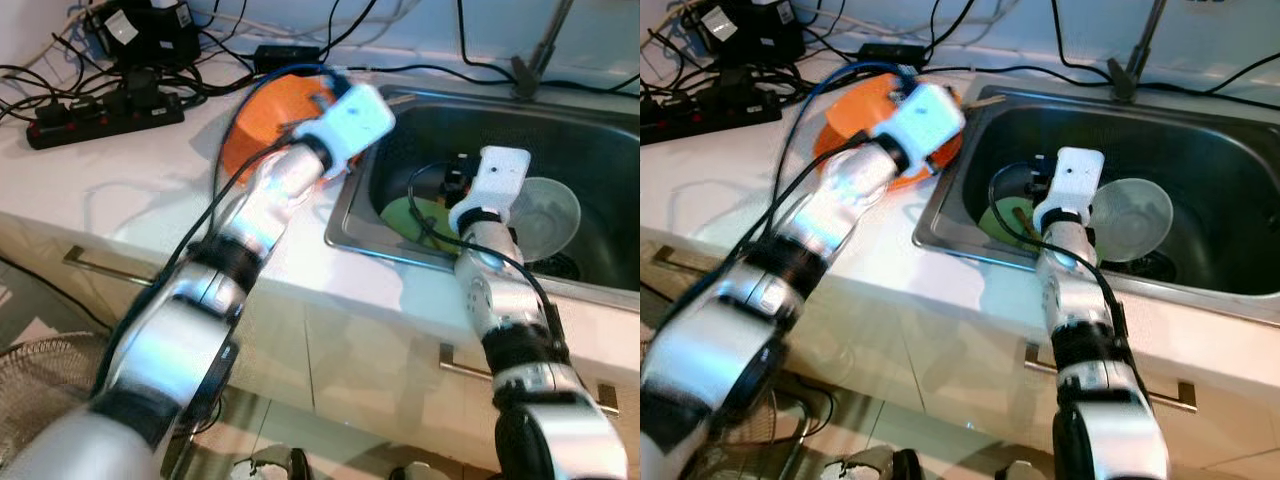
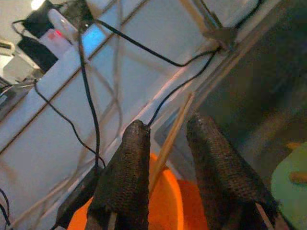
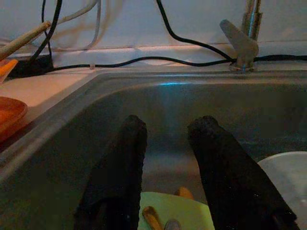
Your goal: Kitchen organization
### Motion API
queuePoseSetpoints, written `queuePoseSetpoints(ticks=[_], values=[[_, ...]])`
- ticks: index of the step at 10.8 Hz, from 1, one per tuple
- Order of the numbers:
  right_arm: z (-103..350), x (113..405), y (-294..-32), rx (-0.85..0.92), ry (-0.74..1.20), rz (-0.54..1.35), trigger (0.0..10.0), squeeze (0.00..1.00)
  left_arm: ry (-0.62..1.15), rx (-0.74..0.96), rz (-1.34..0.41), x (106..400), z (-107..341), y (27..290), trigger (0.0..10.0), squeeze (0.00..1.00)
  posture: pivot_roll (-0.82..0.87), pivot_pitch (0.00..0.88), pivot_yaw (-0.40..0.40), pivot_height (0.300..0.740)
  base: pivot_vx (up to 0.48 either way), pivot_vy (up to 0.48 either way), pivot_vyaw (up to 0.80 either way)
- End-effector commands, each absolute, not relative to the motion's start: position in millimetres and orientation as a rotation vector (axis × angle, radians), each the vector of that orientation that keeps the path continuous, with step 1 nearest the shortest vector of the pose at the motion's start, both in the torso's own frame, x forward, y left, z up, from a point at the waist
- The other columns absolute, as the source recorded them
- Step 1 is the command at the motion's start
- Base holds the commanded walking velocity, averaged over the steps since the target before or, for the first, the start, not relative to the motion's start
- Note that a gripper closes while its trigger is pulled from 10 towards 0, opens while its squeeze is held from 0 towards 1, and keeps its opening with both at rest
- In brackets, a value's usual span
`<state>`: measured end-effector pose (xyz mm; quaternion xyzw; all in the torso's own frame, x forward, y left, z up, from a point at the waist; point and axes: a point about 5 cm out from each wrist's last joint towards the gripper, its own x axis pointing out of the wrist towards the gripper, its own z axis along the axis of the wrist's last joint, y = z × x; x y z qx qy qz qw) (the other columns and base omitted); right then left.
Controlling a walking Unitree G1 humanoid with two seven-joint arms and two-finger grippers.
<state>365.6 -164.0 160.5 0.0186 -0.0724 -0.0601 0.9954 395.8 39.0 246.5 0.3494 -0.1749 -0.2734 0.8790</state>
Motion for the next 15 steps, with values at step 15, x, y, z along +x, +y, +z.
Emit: queuePoseSetpoints(ticks=[15], values=[[228.4, 325.7, -170.8, 0.016, -0.298, -0.071, 10.0, 0.0, -0.415, 0.763, -0.481, 402.8, 267.2, 19.6, 10.0, 0.0, -0.15, 0.212, 0.061, 0.74, 0.0, 0.0, 0.0]])
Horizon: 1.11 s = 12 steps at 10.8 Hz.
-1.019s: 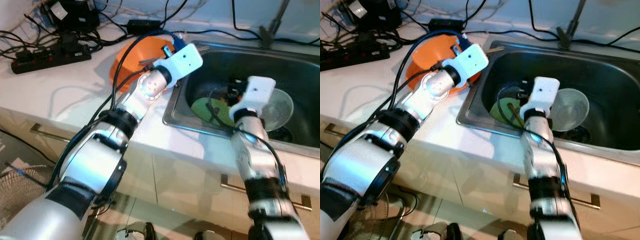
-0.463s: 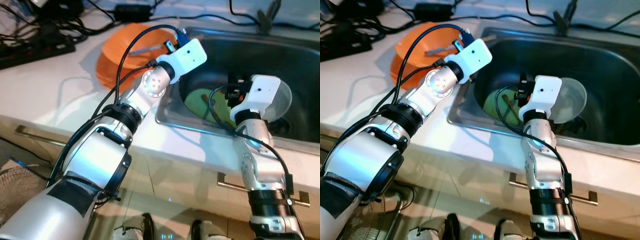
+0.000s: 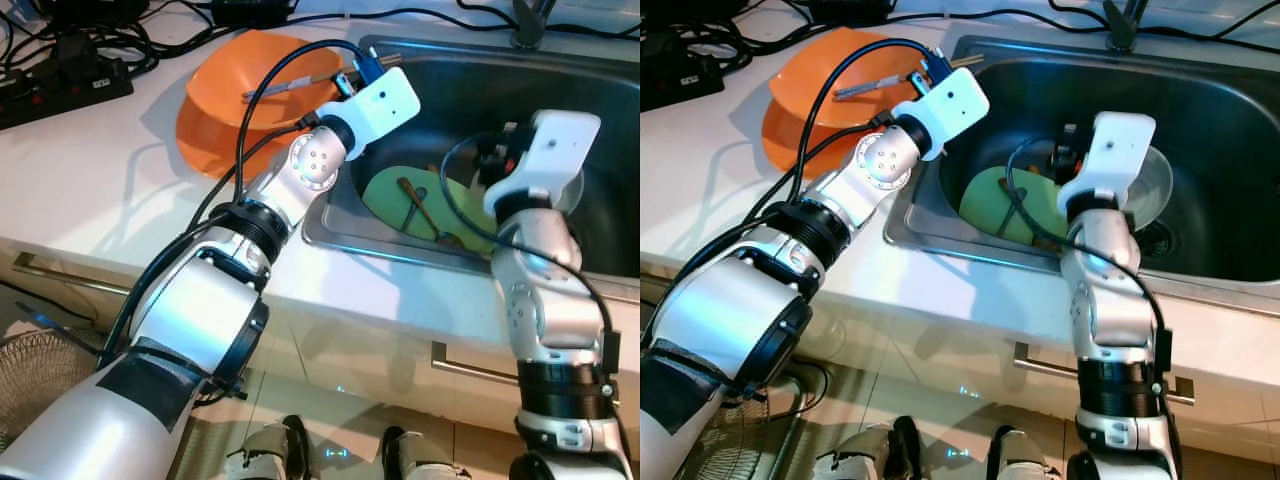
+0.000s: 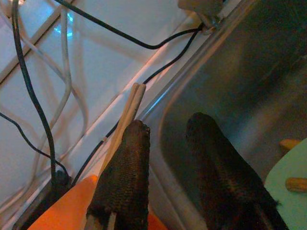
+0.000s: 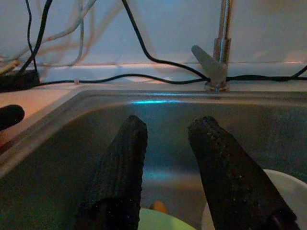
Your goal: Kitchen organization
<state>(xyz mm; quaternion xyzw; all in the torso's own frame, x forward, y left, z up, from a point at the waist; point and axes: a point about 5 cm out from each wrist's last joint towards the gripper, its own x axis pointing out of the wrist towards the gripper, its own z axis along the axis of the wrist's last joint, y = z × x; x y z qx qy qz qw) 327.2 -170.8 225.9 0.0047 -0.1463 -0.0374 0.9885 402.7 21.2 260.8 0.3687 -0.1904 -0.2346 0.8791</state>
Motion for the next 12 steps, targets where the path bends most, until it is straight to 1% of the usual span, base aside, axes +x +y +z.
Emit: queuePoseSetpoints(ticks=[1, 3, 5, 8, 12], values=[[232.3, 326.8, -171.5, 0.013, -0.304, -0.069, 10.0, 0.0, -0.414, 0.761, -0.476, 403.1, 267.6, 20.0, 10.0, 0.0, -0.15, 0.205, 0.054, 0.74, 0.0, 0.0, 0.0], [239.6, 328.2, -170.6, 0.006, -0.31, -0.052, 10.0, 0.0, -0.425, 0.781, -0.453, 403.5, 269.0, 19.9, 10.0, 0.0, -0.15, 0.197, 0.038, 0.74, 0.0, 0.0, 0.0], [240.8, 326.5, -169.7, 0.006, -0.311, -0.041, 10.0, 0.0, -0.456, 0.823, -0.388, 405.5, 277.4, 22.4, 10.0, 0.0, -0.16, 0.198, 0.027, 0.74, 0.0, 0.0, 0.0], [236.7, 324.7, -173.1, 0.005, -0.293, -0.049, 10.0, 0.0, -0.507, 0.841, -0.385, 403.9, 286.8, 19.8, 10.0, 0.0, -0.17, 0.201, 0.023, 0.74, 0.0, 0.0, 0.0], [235.2, 319.0, -173.3, 0.007, -0.286, -0.052, 10.0, 0.0, -0.491, 0.919, -0.349, 405.5, 284.5, 18.0, 10.0, 0.0, -0.21, 0.204, 0.021, 0.74, 0.0, 0.0, 0.0]])
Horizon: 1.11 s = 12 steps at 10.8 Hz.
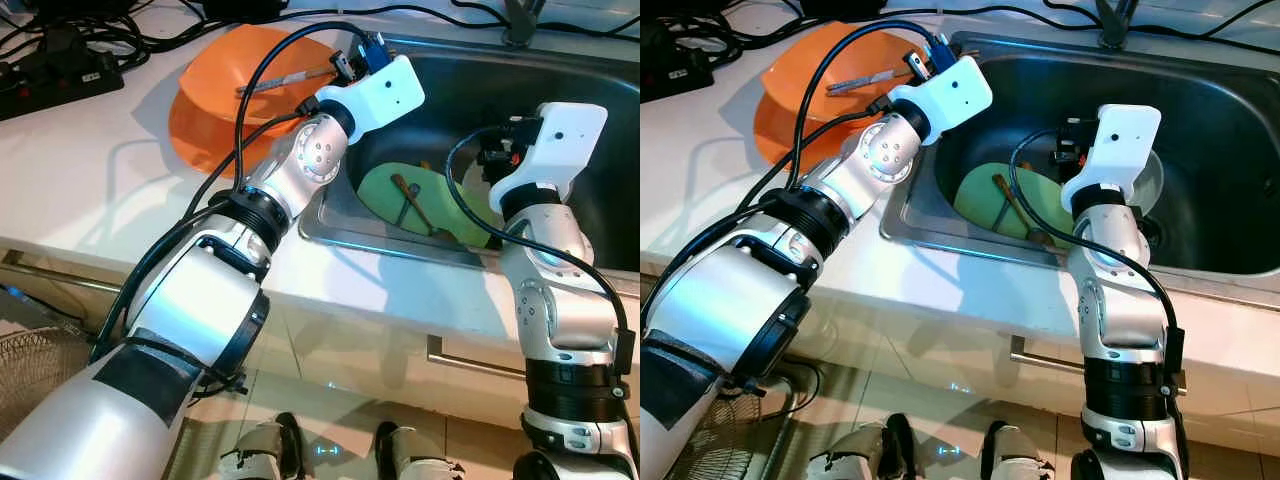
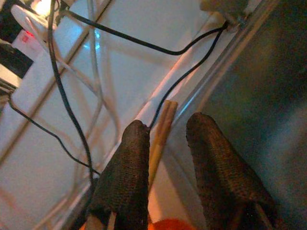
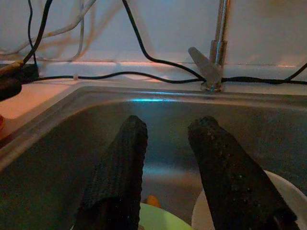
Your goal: Kitchen organization
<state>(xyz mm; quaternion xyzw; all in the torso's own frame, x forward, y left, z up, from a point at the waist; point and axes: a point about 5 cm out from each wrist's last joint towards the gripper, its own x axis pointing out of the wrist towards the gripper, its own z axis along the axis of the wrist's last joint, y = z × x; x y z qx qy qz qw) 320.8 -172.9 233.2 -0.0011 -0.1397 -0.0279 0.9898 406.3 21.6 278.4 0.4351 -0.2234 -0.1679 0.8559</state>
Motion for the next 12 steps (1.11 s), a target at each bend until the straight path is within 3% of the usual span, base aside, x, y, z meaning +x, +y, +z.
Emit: queuePoseSetpoints(ticks=[1, 6, 7, 8, 9, 10, 12], values=[[234.7, 315.5, -175.5, 0.007, -0.286, -0.061, 10.0, 0.0, -0.498, 0.943, -0.334, 405.6, 286.9, 16.1, 10.0, 0.0, -0.22, 0.205, 0.019, 0.74, 0.0, 0.0, 0.0], [232.4, 306.2, -178.8, 0.005, -0.272, -0.081, 10.0, 0.0, -0.482, 0.995, -0.215, 410.3, 296.1, 22.6, 10.0, 0.0, -0.25, 0.211, 0.009, 0.74, 0.0, 0.0, 0.0], [231.1, 305.5, -178.5, 0.004, -0.265, -0.081, 10.0, 0.0, -0.469, 0.995, -0.204, 411.3, 295.4, 25.2, 6.6, 0.0, -0.25, 0.211, 0.009, 0.74, 0.0, 0.0, 0.0], [229.9, 305.3, -178.2, 0.006, -0.259, -0.081, 10.0, 0.0, -0.463, 0.997, -0.198, 411.9, 294.6, 27.0, 3.9, 0.0, -0.25, 0.211, 0.007, 0.74, 0.0, 0.0, 0.0], [229.1, 304.9, -177.8, 0.005, -0.252, -0.08, 10.0, 0.0, -0.457, 0.996, -0.192, 412.4, 294.3, 28.1, 3.0, 0.0, -0.25, 0.213, 0.004, 0.74, 0.0, 0.0, 0.0], [227.9, 304.8, -177.2, 0.006, -0.245, -0.079, 10.0, 0.0, -0.451, 0.997, -0.191, 412.6, 293.2, 28.6, 0.0, 0.0, -0.25, 0.218, 0.002, 0.74, 0.0, 0.0, 0.0], [225.9, 304.5, -177.0, 0.013, -0.234, -0.081, 10.0, 0.0, -0.442, 0.999, -0.196, 412.6, 290.3, 28.6, 0.0, 0.0, -0.25, 0.221, 0.004, 0.74, 0.0, 0.0, 0.0]])
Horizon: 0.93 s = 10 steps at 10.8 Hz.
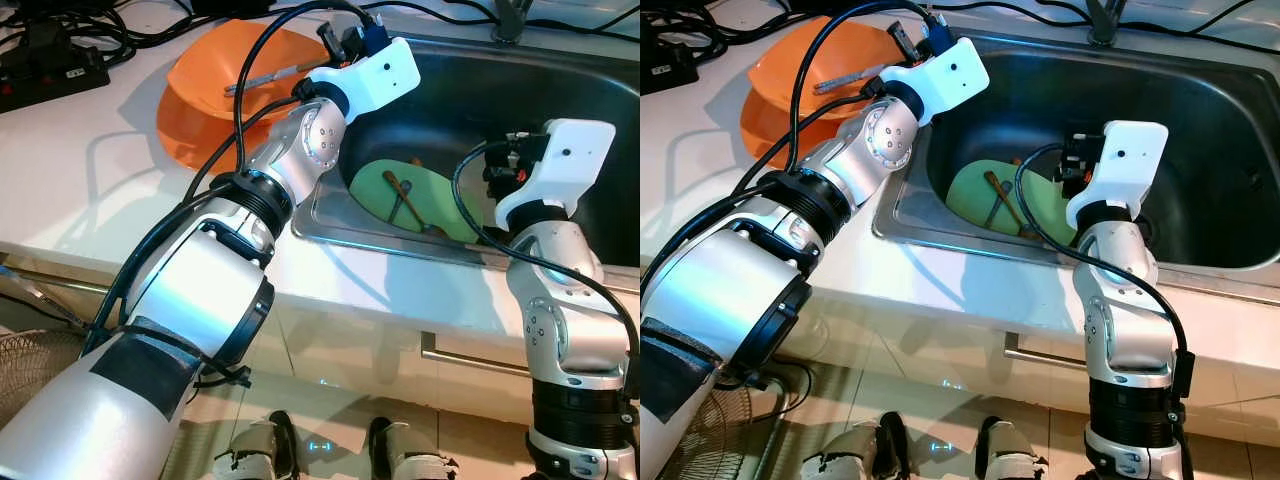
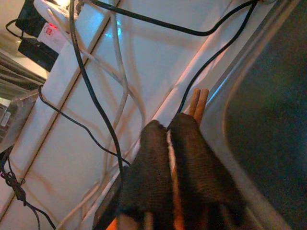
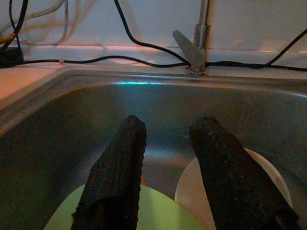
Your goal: Kitchen organization
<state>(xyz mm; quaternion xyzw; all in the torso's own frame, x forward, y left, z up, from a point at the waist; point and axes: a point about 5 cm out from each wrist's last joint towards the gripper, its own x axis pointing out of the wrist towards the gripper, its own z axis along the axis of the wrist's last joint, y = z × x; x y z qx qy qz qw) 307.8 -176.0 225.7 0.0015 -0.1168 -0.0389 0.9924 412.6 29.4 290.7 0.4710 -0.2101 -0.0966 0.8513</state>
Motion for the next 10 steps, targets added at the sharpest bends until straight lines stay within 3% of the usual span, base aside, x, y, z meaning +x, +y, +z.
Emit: queuePoseSetpoints(ticks=[1, 5, 6, 7, 10], values=[[225.5, 304.8, -176.5, 0.016, -0.233, -0.082, 10.0, 0.0, -0.439, 1.0, -0.196, 412.8, 289.7, 29.4, 0.0, 0.0, -0.24, 0.221, 0.004, 0.74, 0.0, 0.0, 0.0], [223.0, 305.6, -174.1, 0.03, -0.229, -0.085, 10.0, 0.0, -0.455, 0.974, -0.191, 412.8, 291.0, 32.4, 0.0, 0.0, -0.23, 0.223, 0.015, 0.74, 0.0, 0.0, 0.0], [222.9, 305.7, -173.8, 0.032, -0.23, -0.087, 10.0, 0.0, -0.473, 0.936, -0.196, 411.8, 294.2, 31.0, 4.8, 0.0, -0.23, 0.223, 0.018, 0.74, 0.0, 0.0, 0.0], [222.2, 307.2, -172.7, 0.041, -0.233, -0.089, 10.0, 0.0, -0.563, 0.856, -0.257, 405.3, 303.4, 20.2, 10.0, 1.0, -0.2, 0.221, 0.024, 0.74, 0.0, 0.0, 0.0], [221.8, 313.1, -167.6, 0.063, -0.24, -0.083, 10.0, 0.0, -0.589, 0.849, -0.377, 399.4, 296.6, 12.6, 10.0, 1.0, -0.17, 0.208, 0.036, 0.74, 0.0, 0.0, 0.0]])
